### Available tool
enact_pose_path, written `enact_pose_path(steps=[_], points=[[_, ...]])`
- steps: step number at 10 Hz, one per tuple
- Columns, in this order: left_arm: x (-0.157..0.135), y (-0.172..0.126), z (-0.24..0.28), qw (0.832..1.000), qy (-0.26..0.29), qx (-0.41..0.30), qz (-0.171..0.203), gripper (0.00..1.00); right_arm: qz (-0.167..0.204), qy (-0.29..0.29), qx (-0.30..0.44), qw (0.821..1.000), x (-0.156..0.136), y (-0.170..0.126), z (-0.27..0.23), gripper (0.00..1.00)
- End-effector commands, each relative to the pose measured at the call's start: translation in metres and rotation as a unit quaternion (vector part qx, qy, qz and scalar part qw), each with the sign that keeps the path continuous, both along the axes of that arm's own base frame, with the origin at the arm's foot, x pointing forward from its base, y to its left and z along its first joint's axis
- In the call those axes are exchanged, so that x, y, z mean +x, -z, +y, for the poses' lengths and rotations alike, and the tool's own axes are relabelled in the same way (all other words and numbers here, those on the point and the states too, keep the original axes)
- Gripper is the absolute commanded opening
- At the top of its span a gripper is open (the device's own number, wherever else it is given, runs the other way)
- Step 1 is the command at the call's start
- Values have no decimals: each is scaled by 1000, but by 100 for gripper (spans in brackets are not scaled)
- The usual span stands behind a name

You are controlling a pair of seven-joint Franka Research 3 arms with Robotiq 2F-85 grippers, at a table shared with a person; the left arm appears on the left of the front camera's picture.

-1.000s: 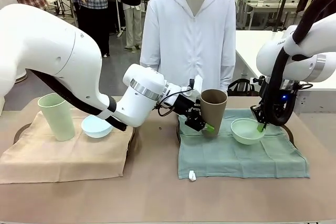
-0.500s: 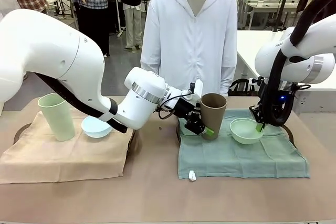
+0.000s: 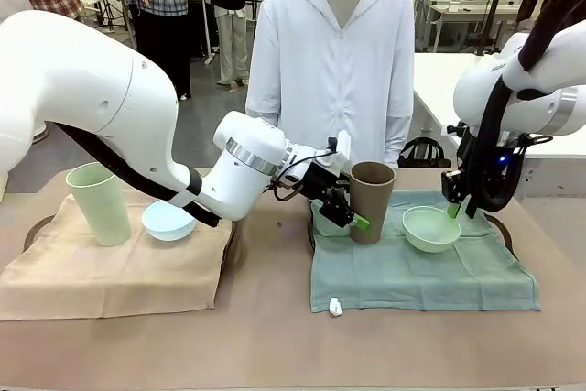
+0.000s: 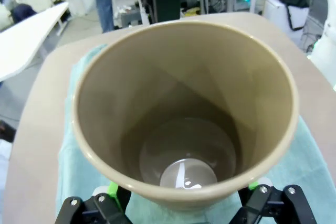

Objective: Set up a tray with a mat and arrange the tableware.
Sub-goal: Place the Picnic Bowl and Reusable plastic cup back onto the Handle tray in front of the human's position.

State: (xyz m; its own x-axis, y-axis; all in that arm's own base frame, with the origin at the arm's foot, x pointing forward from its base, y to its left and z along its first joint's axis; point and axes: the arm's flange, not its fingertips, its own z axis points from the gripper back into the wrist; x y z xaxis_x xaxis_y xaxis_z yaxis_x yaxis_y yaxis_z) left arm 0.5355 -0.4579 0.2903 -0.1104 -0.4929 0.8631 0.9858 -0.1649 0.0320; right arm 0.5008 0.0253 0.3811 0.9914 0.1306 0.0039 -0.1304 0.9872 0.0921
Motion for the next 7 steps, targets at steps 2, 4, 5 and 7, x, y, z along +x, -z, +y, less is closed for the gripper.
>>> enact_pose_path(steps=[2,4,5,7], points=[[-7,-11,37,998,-20,40,45,100,-35,-2,-2,999,-23,-25,-20,67],[-19,-20,59,993,-22,92,67,100,-49,-1,5,999,-36,-45,-30,72],[-27,-31,70,990,-22,118,67,100,-54,2,7,999,-41,-58,-37,72],[-56,-74,92,983,-55,171,50,100,-67,6,-4,998,-59,-86,-53,72]])
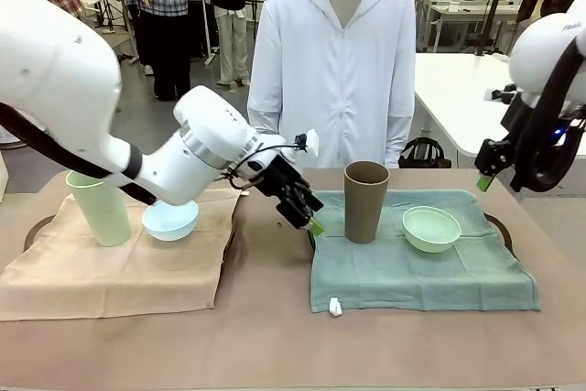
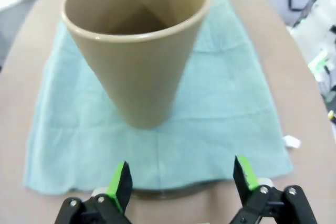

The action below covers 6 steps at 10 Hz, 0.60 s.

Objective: Set up a tray with a mat and arrange the tableware.
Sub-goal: Place the Picnic Bowl and Reusable plastic cup back onto the Handle tray in front of the human's position.

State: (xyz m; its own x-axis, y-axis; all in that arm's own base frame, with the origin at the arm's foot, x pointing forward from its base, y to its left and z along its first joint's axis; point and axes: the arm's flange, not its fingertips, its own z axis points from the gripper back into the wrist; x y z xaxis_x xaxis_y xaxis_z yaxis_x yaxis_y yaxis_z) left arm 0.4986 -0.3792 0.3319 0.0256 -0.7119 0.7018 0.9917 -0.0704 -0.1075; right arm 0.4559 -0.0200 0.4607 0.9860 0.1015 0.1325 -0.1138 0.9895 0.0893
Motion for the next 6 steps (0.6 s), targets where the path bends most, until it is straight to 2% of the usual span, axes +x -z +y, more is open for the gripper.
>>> enact_pose_path(steps=[1,2,3,5,6], points=[[-34,-58,25,996,-46,71,-7,100,-7,-10,-12,1000,-24,-20,-13,72],[-46,-86,38,988,-100,115,8,100,-13,-12,-10,1000,-33,-36,-15,72],[-57,-108,51,967,-205,151,23,100,-17,-14,-15,1000,-43,-50,-20,72],[-68,-146,72,921,-336,188,62,100,-23,-21,-15,999,-46,-57,-18,72],[-72,-165,83,902,-381,194,58,100,-15,-24,-14,1000,-41,-52,-14,72]])
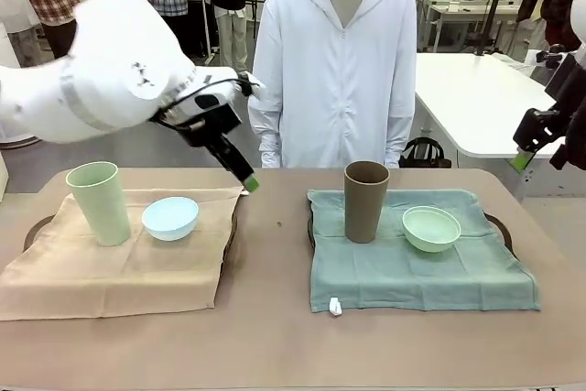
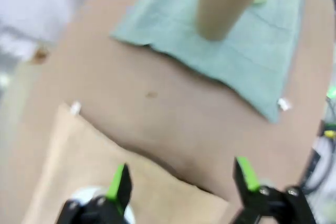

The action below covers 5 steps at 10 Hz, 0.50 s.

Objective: Set up a tray with a mat and arrange the tableware.
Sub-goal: Place the Picnic Bowl and Reusable plastic cup back onto the Handle tray in front of the human's position.

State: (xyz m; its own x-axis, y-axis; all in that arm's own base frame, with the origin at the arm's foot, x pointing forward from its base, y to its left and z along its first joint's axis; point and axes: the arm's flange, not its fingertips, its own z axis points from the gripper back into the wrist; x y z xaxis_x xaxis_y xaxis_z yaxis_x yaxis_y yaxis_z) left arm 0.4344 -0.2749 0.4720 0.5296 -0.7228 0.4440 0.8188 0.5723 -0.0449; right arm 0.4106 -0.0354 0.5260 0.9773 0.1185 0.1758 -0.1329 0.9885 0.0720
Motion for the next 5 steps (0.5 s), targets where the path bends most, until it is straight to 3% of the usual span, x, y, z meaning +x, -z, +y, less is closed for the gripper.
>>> enact_pose_path(steps=[1,2,3,5], points=[[-18,-42,-7,988,-139,38,57,100,22,-24,-6,999,8,21,6,72],[-21,-56,6,979,-186,51,60,100,31,-21,-6,999,17,26,8,72],[-33,-64,17,971,-220,69,67,100,8,-5,0,1000,2,7,3,72],[-55,-72,30,967,-233,78,68,100,8,-5,0,1000,2,7,3,72]])
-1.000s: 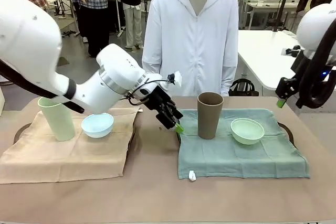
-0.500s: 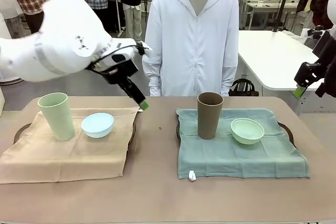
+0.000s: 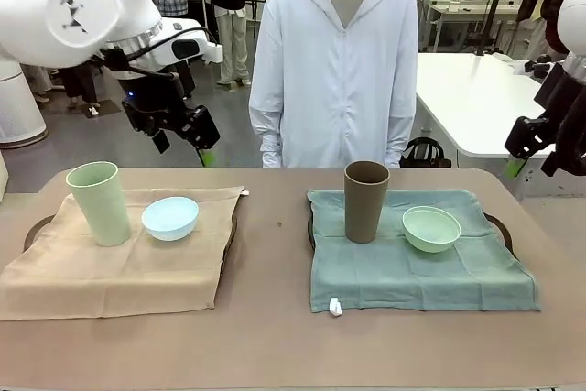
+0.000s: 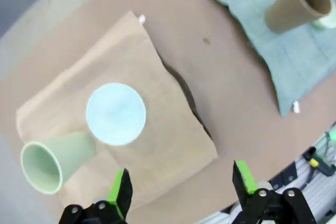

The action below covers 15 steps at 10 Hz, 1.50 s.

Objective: Set up a tray with a mat and arrange the tableware.
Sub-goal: Place the Picnic Bowl and Reusable plastic cup back onto the Handle tray in front of the human's position.

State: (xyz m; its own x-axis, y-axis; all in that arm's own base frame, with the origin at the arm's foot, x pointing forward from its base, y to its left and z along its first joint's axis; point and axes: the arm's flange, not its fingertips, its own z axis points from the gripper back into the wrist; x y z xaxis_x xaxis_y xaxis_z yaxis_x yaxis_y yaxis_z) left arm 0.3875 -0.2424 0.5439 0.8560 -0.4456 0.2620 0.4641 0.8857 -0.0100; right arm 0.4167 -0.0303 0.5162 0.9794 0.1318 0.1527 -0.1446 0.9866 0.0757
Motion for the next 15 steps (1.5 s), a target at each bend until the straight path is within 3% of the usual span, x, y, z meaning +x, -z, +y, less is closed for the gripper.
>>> enact_pose_path(steps=[1,11,12,14,15], points=[[11,8,-2,1000,10,-6,-10,100,-4,2,0,1000,-4,-3,-2,72],[10,10,-4,1000,3,-8,-3,100,-6,1,0,1000,-2,-5,-1,72],[14,10,36,997,-46,-36,49,100,-2,29,28,999,-5,-6,-33,72],[15,18,126,984,-89,-73,136,100,24,85,61,994,-4,-4,-97,72],[16,20,168,976,-113,-94,159,100,35,95,74,992,-8,-1,-116,72]])
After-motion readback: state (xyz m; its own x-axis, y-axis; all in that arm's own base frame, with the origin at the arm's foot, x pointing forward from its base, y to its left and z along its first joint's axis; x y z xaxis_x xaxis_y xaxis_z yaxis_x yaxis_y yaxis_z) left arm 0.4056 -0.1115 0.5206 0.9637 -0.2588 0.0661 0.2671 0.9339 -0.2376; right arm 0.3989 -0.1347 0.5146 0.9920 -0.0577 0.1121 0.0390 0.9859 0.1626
